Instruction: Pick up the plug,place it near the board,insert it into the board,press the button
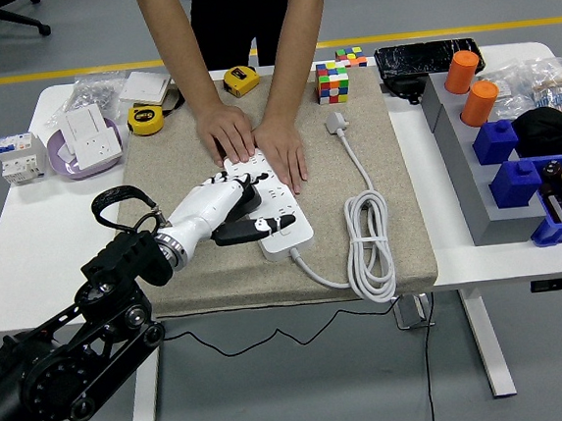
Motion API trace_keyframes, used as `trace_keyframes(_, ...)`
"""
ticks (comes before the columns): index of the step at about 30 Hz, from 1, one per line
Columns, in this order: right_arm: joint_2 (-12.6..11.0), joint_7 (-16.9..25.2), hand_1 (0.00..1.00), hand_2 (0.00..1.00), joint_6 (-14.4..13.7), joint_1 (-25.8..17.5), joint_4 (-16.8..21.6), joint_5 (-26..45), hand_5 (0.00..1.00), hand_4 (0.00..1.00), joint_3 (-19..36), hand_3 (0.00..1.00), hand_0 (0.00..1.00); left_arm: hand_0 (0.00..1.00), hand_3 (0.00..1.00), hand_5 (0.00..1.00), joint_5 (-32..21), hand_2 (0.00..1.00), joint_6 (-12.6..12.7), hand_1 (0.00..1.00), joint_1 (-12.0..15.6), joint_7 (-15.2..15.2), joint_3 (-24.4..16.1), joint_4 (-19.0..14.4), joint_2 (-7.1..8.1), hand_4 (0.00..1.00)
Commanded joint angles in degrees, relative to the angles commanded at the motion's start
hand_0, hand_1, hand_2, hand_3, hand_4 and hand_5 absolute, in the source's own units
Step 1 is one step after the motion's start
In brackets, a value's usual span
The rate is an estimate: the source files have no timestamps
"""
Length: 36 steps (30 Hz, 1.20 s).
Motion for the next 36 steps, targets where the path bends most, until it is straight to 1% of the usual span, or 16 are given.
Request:
trace_keyframes(3, 0.0, 0.0, 0.72, 0.694, 0.0, -0.1, 0.0, -0.1, 0.568, 0.885, 0.0, 0.606, 0.81, 0.998, 0.946, 0.998, 0.4, 0.923, 0.1, 0.964, 0.0, -0.2, -0.2, 1.6, -0.37, 0.998)
trace_keyframes(6, 0.0, 0.0, 0.72, 0.694, 0.0, -0.1, 0.0, 0.0, 0.568, 0.885, -0.2, 0.606, 0.81, 0.998, 0.946, 0.998, 1.0, 0.923, 0.2, 0.964, 0.0, -0.4, -0.5, 2.2, -0.84, 0.998)
trace_keyframes(9, 0.0, 0.0, 0.719, 0.694, 0.0, 0.0, 0.0, 0.0, 0.567, 0.885, -0.1, 0.606, 0.811, 0.998, 0.945, 0.998, 1.3, 0.923, 0.2, 0.963, -0.1, -0.4, -0.3, 2.3, -1.09, 0.998)
trace_keyframes(16, -0.1, -0.1, 0.72, 0.694, 0.1, 0.0, 0.0, -0.2, 0.568, 0.885, 0.1, 0.606, 0.81, 0.998, 0.944, 0.998, 1.0, 0.922, 0.0, 0.963, -1.1, -0.3, 1.5, 2.7, -1.5, 0.998)
trace_keyframes(26, 0.0, -0.1, 0.72, 0.693, 0.0, 0.1, 0.0, -0.1, 0.569, 0.885, 0.1, 0.606, 0.809, 0.998, 0.944, 0.998, 1.4, 0.922, -0.4, 0.961, -1.7, 0.0, 1.5, 3.2, -2.12, 0.998)
trace_keyframes(32, 0.0, -0.1, 0.72, 0.693, 0.0, 0.1, 0.0, -0.4, 0.569, 0.885, 0.5, 0.606, 0.81, 0.998, 0.943, 0.998, 1.6, 0.922, -0.2, 0.961, -1.8, -0.5, 1.1, 2.7, -2.09, 0.998)
trace_keyframes(35, 0.0, -0.1, 0.72, 0.693, 0.0, 0.2, 0.0, -0.2, 0.569, 0.885, 0.4, 0.606, 0.81, 0.998, 0.943, 0.998, 1.8, 0.922, 0.9, 0.961, -1.8, -1.7, 1.0, 1.4, -2.09, 0.998)
trace_keyframes(36, 0.0, -0.1, 0.72, 0.693, 0.0, 0.2, 0.0, -0.2, 0.569, 0.885, 0.4, 0.606, 0.81, 0.998, 0.943, 0.998, 2.1, 0.922, 1.9, 0.961, -1.7, -2.4, 1.2, 0.7, -2.12, 0.998)
